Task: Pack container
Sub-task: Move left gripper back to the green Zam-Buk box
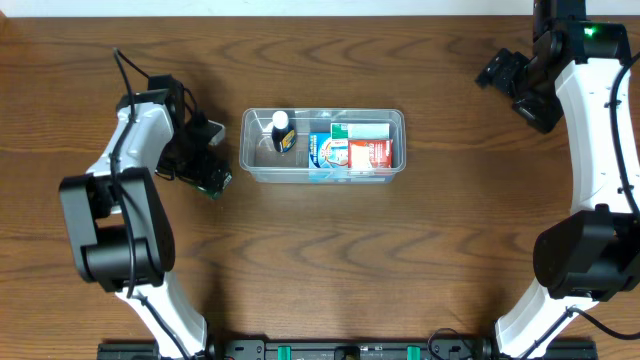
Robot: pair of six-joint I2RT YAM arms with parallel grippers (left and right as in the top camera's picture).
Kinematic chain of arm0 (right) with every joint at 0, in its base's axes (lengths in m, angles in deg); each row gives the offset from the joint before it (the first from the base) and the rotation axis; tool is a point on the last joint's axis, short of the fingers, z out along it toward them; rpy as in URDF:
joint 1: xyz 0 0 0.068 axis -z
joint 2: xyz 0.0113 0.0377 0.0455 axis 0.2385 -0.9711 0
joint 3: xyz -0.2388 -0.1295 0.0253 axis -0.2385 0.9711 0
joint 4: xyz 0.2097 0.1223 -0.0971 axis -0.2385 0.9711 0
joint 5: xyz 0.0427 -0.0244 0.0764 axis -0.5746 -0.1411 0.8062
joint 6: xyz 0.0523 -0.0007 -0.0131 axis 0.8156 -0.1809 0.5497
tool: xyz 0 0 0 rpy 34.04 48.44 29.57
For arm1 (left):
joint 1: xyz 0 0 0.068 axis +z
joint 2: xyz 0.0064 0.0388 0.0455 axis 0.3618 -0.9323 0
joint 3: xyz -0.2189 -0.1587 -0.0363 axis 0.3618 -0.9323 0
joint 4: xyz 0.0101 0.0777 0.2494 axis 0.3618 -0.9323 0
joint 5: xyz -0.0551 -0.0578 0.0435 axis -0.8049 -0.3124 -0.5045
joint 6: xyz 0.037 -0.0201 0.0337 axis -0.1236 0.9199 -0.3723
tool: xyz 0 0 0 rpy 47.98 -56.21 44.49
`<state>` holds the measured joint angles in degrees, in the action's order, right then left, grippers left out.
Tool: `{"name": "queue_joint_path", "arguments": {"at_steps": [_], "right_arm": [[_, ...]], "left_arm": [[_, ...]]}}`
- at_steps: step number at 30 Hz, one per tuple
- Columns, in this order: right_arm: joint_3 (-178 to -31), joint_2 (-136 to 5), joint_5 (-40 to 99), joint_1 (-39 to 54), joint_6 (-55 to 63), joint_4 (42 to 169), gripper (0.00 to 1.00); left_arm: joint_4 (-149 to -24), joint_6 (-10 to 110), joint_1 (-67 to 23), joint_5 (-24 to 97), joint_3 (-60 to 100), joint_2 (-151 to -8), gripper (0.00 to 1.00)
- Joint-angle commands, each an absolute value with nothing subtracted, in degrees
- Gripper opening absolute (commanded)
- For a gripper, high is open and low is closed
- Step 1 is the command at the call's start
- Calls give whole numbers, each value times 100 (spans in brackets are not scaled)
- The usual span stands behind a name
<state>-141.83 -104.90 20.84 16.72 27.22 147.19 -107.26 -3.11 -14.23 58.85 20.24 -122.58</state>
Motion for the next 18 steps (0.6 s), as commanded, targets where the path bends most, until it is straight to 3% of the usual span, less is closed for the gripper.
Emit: {"name": "queue_joint_path", "arguments": {"at_steps": [1, 10, 18], "right_arm": [[-14222, -10422, 2065, 1683, 2794, 14725, 99], [-14222, -10422, 2065, 1683, 2794, 14725, 99], [-14222, -10422, 2065, 1683, 2794, 14725, 99]], "left_arm": [[-10748, -685, -1398, 5872, 2017, -12487, 93], [-10630, 58, -1374, 6051, 2061, -12564, 73], [-10831, 1107, -1372, 6237, 2127, -11997, 72]]}}
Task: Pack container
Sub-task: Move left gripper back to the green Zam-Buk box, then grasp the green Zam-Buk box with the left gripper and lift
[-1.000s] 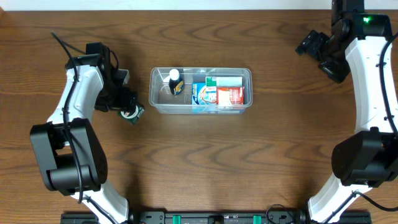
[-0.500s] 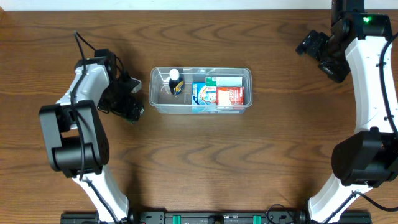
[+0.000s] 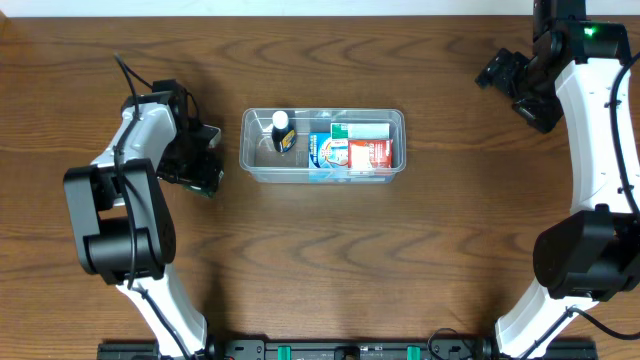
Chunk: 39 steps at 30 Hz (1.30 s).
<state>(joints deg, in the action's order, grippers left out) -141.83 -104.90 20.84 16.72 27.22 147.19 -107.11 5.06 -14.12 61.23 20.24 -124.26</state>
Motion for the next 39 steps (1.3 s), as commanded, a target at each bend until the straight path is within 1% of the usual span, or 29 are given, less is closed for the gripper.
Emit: {"name": "queue_joint_path", "arguments": {"at_steps": [1, 7, 11, 12, 15, 17, 26, 35, 39], "right_arm": [[-14222, -10422, 2065, 1683, 2794, 14725, 99], [-14222, -10424, 2065, 1683, 2794, 14725, 99], [-14222, -10422, 2065, 1683, 2794, 14725, 99], [-14222, -10422, 2065, 1683, 2794, 14725, 99], [-14222, -10422, 2065, 1683, 2794, 14725, 99], [-14222, -10422, 2065, 1683, 2794, 14725, 99], [-14222, -10422, 2065, 1683, 2794, 14725, 99], [-14222, -10422, 2065, 1683, 2794, 14725, 99], [-14222, -10422, 2065, 1683, 2794, 14725, 99]], "left_arm": [[-10896, 1238, -1372, 6237, 2149, -11884, 72], [-11318, 2329, -1374, 6233, 2286, -10854, 72], [-11292, 2388, -1374, 6233, 2284, -10284, 73], [-11244, 2211, -1374, 6233, 2282, -10249, 77], [-11207, 1420, -1372, 6202, 2164, -10367, 92], [-11170, 1127, -1372, 6187, 2061, -10625, 96], [-10536, 1068, -1372, 6016, 2057, -11814, 96], [-10523, 504, -1372, 6014, 2055, -12369, 95], [-10531, 473, -1372, 6019, 2052, -12618, 94]]}}
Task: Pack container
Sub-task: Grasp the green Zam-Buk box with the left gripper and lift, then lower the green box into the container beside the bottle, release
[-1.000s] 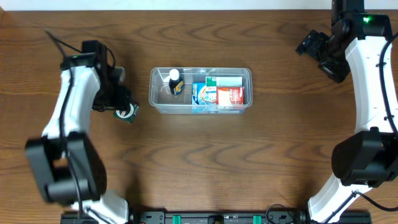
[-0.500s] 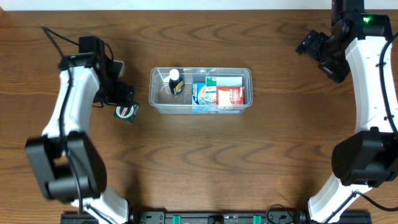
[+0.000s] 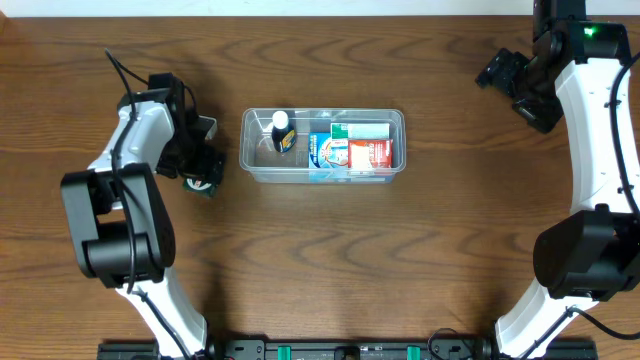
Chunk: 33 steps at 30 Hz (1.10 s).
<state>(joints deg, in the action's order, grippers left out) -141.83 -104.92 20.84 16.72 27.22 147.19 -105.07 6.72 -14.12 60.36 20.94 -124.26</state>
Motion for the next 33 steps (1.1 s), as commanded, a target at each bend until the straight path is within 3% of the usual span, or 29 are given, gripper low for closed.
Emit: {"name": "queue_joint_path", "arguments": {"at_steps": [1, 3, 7, 12, 20, 23, 28, 33], "right_arm": [[-14222, -10422, 2065, 1683, 2794, 14725, 99], [-14222, -10422, 2065, 1683, 2794, 14725, 99], [-14222, -10422, 2065, 1683, 2794, 14725, 99], [-14222, -10422, 2065, 1683, 2794, 14725, 99], [-14222, -10422, 2065, 1683, 2794, 14725, 99], [-14222, -10422, 2065, 1683, 2794, 14725, 98], [-14222, -10422, 2065, 1683, 2794, 14725, 99], [-14222, -10422, 2065, 1683, 2794, 14725, 99]], "left_arm": [[-10536, 471, -1372, 6023, 2052, -12666, 93], [-10527, 473, -1372, 6045, 2052, -12732, 86], [-10518, 607, -1364, 6161, 2063, -12710, 58], [-10647, 1374, -1350, 6412, 2214, -12491, 45], [-11239, 3079, -1392, 6403, 2459, -11182, 42], [-11484, 4008, -1545, 6318, 2459, -10413, 35], [-11373, 5017, -2220, 6318, 2459, -9471, 33], [-10968, 5804, -3090, 6318, 2452, -9434, 33]]}}
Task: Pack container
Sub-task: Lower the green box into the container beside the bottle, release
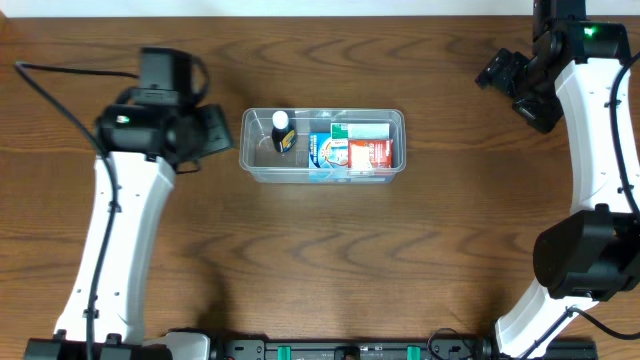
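A clear plastic container [322, 172] lies at the table's middle. Inside it, a small white bottle with a dark cap [282, 131] stands at the left. A blue-and-white packet [324, 150] sits in the middle, with a red-and-white box [371, 153] and a green-and-white box [361, 130] at the right. My left gripper [218, 133] is just off the container's left end, pointing toward it; its jaws are too dark to read and nothing shows in them. My right gripper [497, 72] hangs far off at the back right, its state unclear.
The wooden table [330, 260] carries no other loose objects in view. The left arm [115, 230] runs up the left side from the front edge. The right arm [600, 150] runs along the right edge. A black cable [70, 70] trails at the back left.
My left arm has changed pose: its gripper was low beside the container's front left corner and now sits higher, level with the container's left end. The container, its contents and the right arm are unchanged.
My left gripper stayed close to the table left of the container through the earlier moments, shifting slightly between them. By now it has risen and the arm has straightened. The container's contents and my right arm stayed put throughout.
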Robot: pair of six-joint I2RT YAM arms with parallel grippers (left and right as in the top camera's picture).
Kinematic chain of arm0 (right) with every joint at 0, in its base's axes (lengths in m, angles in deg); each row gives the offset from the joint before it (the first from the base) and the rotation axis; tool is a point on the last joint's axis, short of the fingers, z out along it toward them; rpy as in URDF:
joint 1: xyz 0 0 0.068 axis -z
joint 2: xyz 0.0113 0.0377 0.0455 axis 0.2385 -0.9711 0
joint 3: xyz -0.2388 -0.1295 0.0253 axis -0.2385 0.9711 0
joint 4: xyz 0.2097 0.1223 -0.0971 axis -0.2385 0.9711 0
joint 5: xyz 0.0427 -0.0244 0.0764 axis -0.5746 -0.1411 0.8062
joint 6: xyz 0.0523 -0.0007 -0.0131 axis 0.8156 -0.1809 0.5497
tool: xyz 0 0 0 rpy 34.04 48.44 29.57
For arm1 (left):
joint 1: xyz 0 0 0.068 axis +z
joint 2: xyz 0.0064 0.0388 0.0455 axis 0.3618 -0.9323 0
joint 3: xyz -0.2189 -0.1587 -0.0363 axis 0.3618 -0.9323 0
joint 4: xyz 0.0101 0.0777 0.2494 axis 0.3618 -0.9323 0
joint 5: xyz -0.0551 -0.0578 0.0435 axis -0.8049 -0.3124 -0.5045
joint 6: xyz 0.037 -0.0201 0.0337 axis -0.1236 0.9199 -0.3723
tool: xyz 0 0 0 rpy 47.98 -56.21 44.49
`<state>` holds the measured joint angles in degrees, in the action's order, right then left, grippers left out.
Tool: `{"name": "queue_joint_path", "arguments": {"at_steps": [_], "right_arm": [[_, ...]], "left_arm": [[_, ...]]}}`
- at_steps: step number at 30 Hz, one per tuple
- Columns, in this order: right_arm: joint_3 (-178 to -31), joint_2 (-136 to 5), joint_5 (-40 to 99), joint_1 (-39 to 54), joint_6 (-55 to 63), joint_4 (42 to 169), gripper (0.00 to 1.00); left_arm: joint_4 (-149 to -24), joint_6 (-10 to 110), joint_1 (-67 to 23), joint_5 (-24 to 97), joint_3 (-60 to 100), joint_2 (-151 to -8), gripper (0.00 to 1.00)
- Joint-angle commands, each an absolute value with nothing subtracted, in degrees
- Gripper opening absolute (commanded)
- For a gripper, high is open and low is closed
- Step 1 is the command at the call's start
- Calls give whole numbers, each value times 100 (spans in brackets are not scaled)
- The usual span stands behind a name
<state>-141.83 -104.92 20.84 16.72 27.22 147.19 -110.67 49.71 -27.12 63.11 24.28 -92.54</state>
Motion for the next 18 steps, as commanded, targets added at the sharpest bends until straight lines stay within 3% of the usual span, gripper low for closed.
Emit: {"name": "queue_joint_path", "arguments": {"at_steps": [1, 9, 18], "right_arm": [[-14222, -10422, 2065, 1683, 2796, 14725, 99], [-14222, -10422, 2065, 1683, 2794, 14725, 99], [-14222, -10422, 2065, 1683, 2794, 14725, 99]], "left_arm": [[-10912, 5872, -3226, 6320, 2452, -9497, 33], [-10319, 5968, -4166, 6318, 2452, -10417, 33], [-9513, 5817, -4559, 6318, 2452, -11112, 33]]}}
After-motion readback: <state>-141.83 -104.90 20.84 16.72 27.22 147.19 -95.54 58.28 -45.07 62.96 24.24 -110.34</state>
